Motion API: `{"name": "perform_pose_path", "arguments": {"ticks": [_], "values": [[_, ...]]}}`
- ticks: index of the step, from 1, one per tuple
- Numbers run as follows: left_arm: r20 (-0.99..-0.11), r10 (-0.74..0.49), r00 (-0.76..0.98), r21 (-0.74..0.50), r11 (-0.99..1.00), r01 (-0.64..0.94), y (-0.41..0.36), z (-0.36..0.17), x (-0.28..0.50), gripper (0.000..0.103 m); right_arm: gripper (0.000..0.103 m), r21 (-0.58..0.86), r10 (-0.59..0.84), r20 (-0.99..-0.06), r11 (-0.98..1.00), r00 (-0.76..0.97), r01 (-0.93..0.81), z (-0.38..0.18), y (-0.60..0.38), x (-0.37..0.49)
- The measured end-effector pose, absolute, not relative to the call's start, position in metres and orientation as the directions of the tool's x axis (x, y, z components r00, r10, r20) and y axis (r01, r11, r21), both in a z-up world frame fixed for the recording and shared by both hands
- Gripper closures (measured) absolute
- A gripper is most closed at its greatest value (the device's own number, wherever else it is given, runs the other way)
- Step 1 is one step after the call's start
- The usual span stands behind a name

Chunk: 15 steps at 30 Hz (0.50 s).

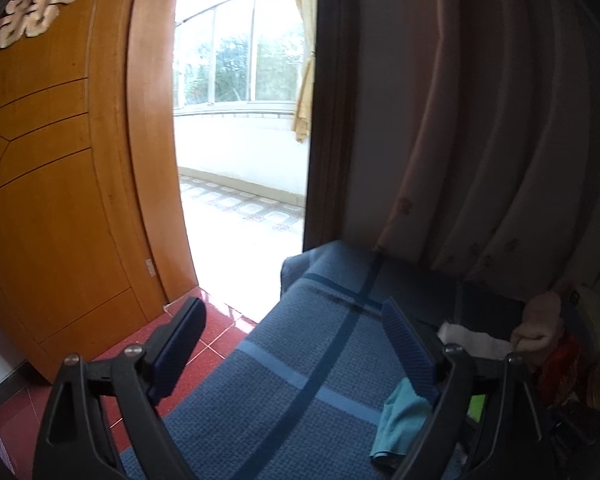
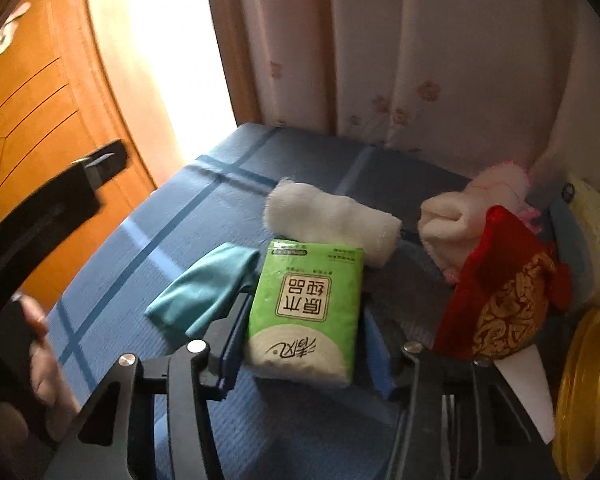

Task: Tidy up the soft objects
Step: 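Grasp the green tissue pack with the right gripper while the left reaches the teal cloth, then grasp the teal cloth with the left gripper while the right holds the tissue pack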

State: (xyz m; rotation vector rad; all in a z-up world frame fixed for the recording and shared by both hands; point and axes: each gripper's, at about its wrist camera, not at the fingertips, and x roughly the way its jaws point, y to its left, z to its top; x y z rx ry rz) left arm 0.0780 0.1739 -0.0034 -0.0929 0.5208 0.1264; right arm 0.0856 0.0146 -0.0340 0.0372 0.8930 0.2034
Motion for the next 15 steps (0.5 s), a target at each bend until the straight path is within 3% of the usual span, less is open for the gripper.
{"name": "perform_pose_path", "arguments": {"ticks": [3,8,12,15], "values": [[-0.502,0.043,0.864,-0.058,0.995,-0.083,0.167,-0.004,0.077,0.012,0.049,0.166,0.271,-0.664,0.962,0.697,-0.216,-0.015,0.003,0.061],[-0.518,-0.05,0.854,-0.038,0.999,0.036,0.149,-0.005,0.073,0.012,0.049,-0.008,0.126,-0.494,0.989,0.86,-0.15,0.011,-0.02,0.014],[-0.532,-0.088,0.842,-0.001,0.995,0.103,0.132,-0.006,0.069,0.016,0.049,-0.062,0.042,-0.419,0.995,0.907,-0.075,0.018,-0.044,-0.01],[-0.594,-0.108,0.797,0.007,0.99,0.139,0.124,-0.013,0.075,0.022,0.049,-0.099,-0.006,-0.387,0.994,0.922,-0.035,0.022,-0.051,-0.017]]}}
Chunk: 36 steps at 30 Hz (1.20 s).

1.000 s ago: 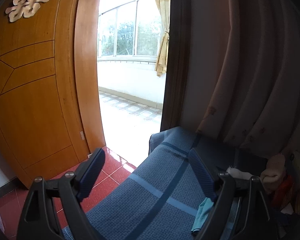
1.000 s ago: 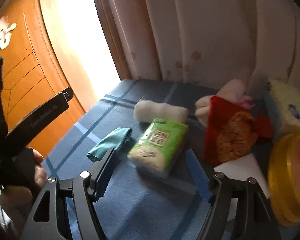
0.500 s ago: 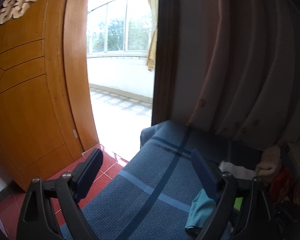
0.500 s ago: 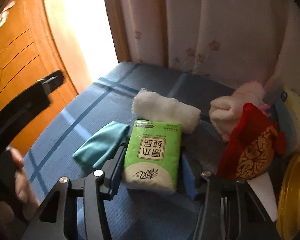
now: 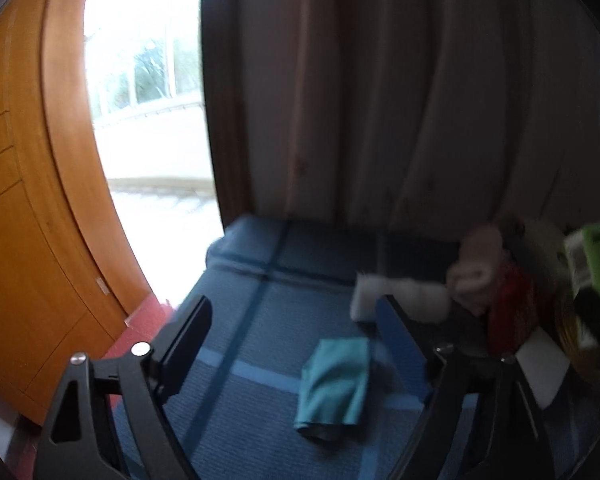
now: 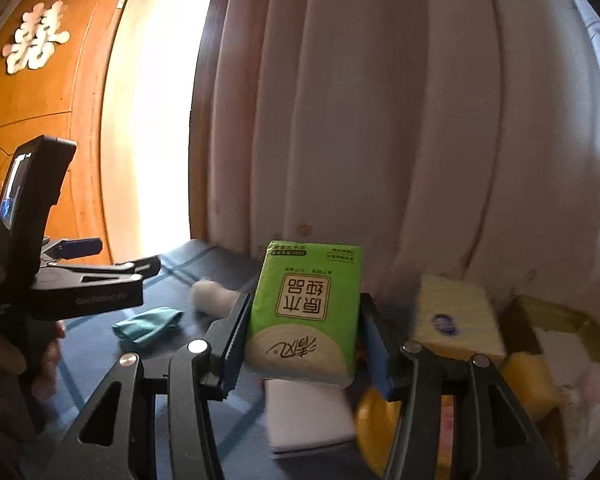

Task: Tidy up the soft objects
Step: 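Grasp the teal cloth with the left gripper while the right holds the tissue pack, then carry the teal cloth and green tissue pack over the gold tray with both grippers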

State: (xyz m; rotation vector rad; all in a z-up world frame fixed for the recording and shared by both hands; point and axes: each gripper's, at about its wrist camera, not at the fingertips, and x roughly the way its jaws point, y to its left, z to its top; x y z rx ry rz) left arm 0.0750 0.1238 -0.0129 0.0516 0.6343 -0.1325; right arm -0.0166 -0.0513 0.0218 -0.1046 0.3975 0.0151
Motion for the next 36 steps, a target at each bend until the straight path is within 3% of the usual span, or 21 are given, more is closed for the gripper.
{"name": "perform_pose_path", "arguments": {"ticks": [5,8,11,13,15,20,22,25,29,36], "values": [[-0.719,-0.105,0.687,0.02,0.985,0.172,0.11,-0.03,0.087,0.045,0.049,-0.086,0.005,-0.388,0.995,0.922,-0.042,0.024,-0.053,-0.018],[-0.755,-0.092,0.65,0.05,0.979,0.197,0.099,-0.036,0.089,0.046,0.049,-0.078,0.006,-0.38,0.996,0.925,-0.038,0.025,-0.055,-0.019],[-0.774,-0.066,0.629,0.093,0.972,0.217,0.089,-0.04,0.09,0.048,0.049,-0.061,0.012,-0.386,0.997,0.922,-0.038,0.024,-0.058,-0.02],[-0.773,-0.083,0.629,0.089,0.967,0.238,0.086,-0.039,0.089,0.057,0.049,-0.052,0.02,-0.389,0.998,0.921,-0.043,0.024,-0.064,-0.018],[-0.775,-0.111,0.622,0.074,0.962,0.264,0.083,-0.039,0.086,0.074,0.049,-0.042,0.024,-0.389,0.998,0.921,-0.044,0.025,-0.067,-0.019],[-0.76,-0.055,0.647,0.158,0.951,0.265,0.068,-0.037,0.076,0.085,0.049,-0.015,0.037,-0.389,0.999,0.92,-0.046,0.026,-0.072,-0.02],[-0.756,-0.079,0.65,0.13,0.955,0.267,0.071,-0.034,0.073,0.087,0.049,-0.009,0.038,-0.389,0.999,0.92,-0.045,0.026,-0.071,-0.019],[-0.71,-0.235,0.664,-0.052,0.958,0.283,0.096,-0.022,0.067,0.088,0.049,-0.001,0.037,-0.384,0.999,0.923,-0.041,0.026,-0.069,-0.017],[-0.588,-0.283,0.758,-0.144,0.958,0.246,0.121,-0.006,0.045,0.088,0.049,0.003,0.038,-0.375,0.999,0.926,-0.039,0.026,-0.068,-0.017],[-0.447,-0.175,0.877,-0.026,0.983,0.183,0.117,0.012,0.019,0.088,0.049,0.003,0.044,-0.338,0.999,0.94,-0.046,0.03,-0.066,-0.026]]}}
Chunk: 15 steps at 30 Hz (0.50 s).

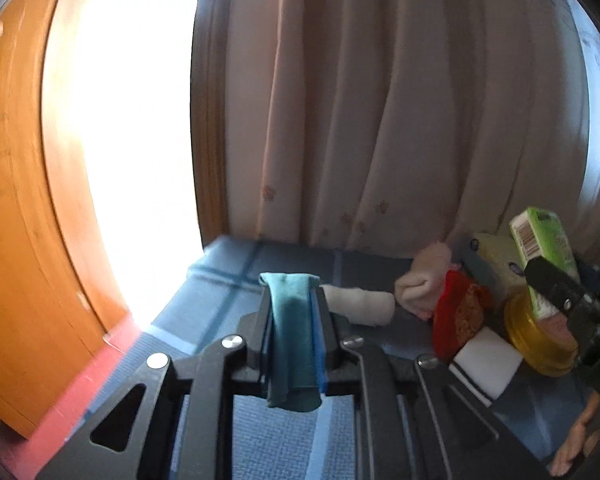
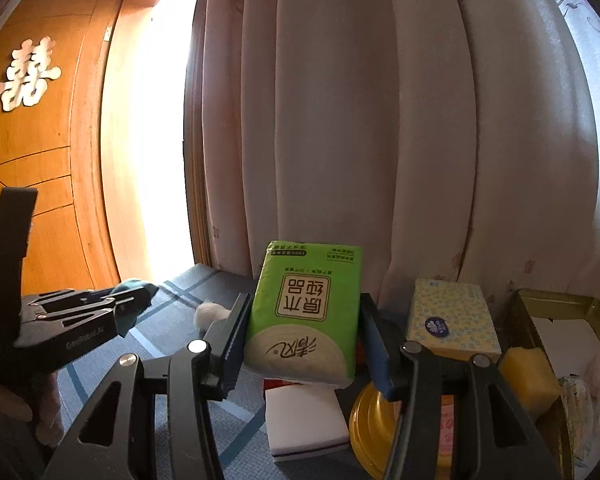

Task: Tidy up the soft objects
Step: 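Carry the teal cloth and green tissue pack over the gold tray with both grippers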

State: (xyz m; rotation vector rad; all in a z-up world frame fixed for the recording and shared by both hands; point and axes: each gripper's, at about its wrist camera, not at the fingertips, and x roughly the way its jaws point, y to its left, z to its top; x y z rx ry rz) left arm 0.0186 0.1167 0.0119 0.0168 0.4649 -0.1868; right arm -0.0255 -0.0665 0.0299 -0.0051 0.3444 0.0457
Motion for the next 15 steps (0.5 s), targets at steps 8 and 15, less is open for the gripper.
{"name": "perform_pose_path", "arguments": {"ticks": [8,15], "values": [[-0.44,-0.073,0.895,-0.015,0.997,0.074,0.109,0.011,0.02,0.088,0.049,-0.048,0.043,-0.316,0.997,0.948,-0.061,0.031,-0.066,-0.035],[-0.419,-0.051,0.907,0.008,0.998,0.06,0.092,0.011,0.008,0.088,0.049,-0.066,0.014,-0.309,0.997,0.951,-0.036,0.031,-0.078,-0.045]]}}
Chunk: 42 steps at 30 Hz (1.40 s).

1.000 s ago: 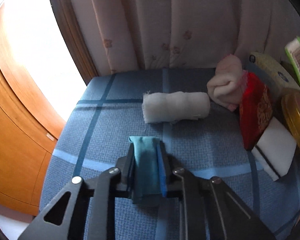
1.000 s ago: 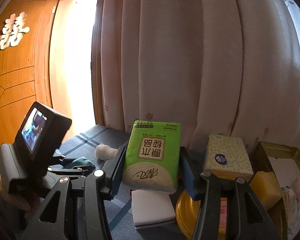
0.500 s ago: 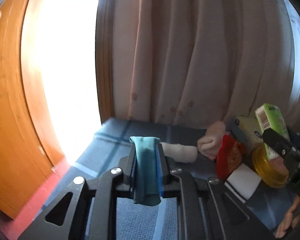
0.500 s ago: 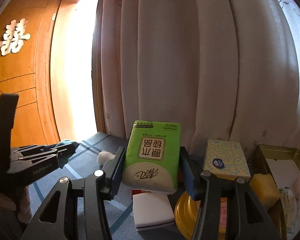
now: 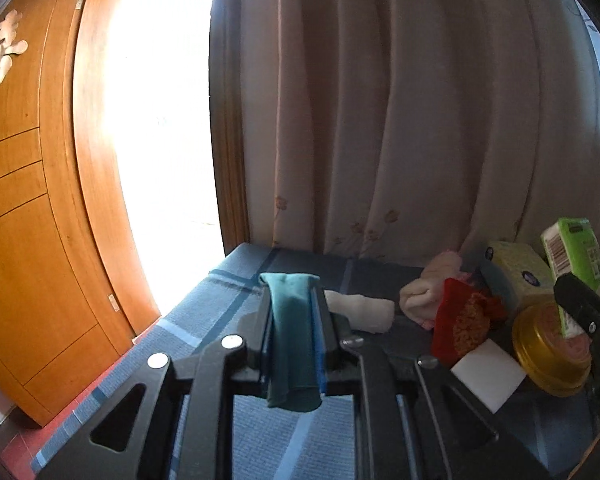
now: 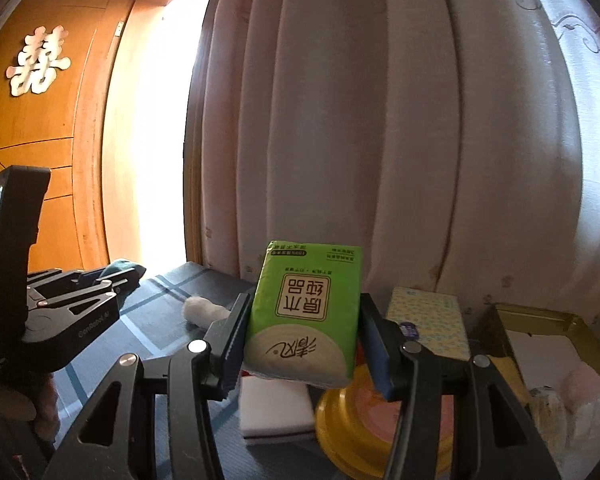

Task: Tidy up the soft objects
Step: 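Carry the teal cloth and green tissue pack over the gold tray with both grippers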

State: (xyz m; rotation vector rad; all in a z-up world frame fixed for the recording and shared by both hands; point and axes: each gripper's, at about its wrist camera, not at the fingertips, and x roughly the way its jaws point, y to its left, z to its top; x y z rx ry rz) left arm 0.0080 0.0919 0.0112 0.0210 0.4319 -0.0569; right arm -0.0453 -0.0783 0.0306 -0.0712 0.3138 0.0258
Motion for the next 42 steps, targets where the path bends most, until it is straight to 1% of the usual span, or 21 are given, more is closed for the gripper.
{"name": "perform_pose_path", "arguments": {"ticks": [3,16,25,42], "values": [[-0.417,-0.047,0.907,0.024,0.998,0.063,0.08,0.011,0.004,0.088,0.049,-0.074,0.0,-0.312,0.997,0.95,-0.024,0.029,-0.085,-0.047],[-0.405,-0.11,0.908,0.031,0.99,0.134,0.033,0.011,-0.02,0.088,0.049,-0.138,-0.051,-0.317,0.99,0.947,0.008,0.024,-0.108,-0.064],[-0.412,-0.146,0.899,0.022,0.985,0.17,0.008,0.011,-0.028,0.088,0.049,-0.117,-0.063,-0.324,0.993,0.944,0.027,0.027,-0.129,-0.07],[-0.404,-0.25,0.88,0.047,0.955,0.293,-0.056,0.009,-0.045,0.088,0.049,-0.122,-0.138,-0.3,0.987,0.944,0.105,0.028,-0.171,-0.095]]}}
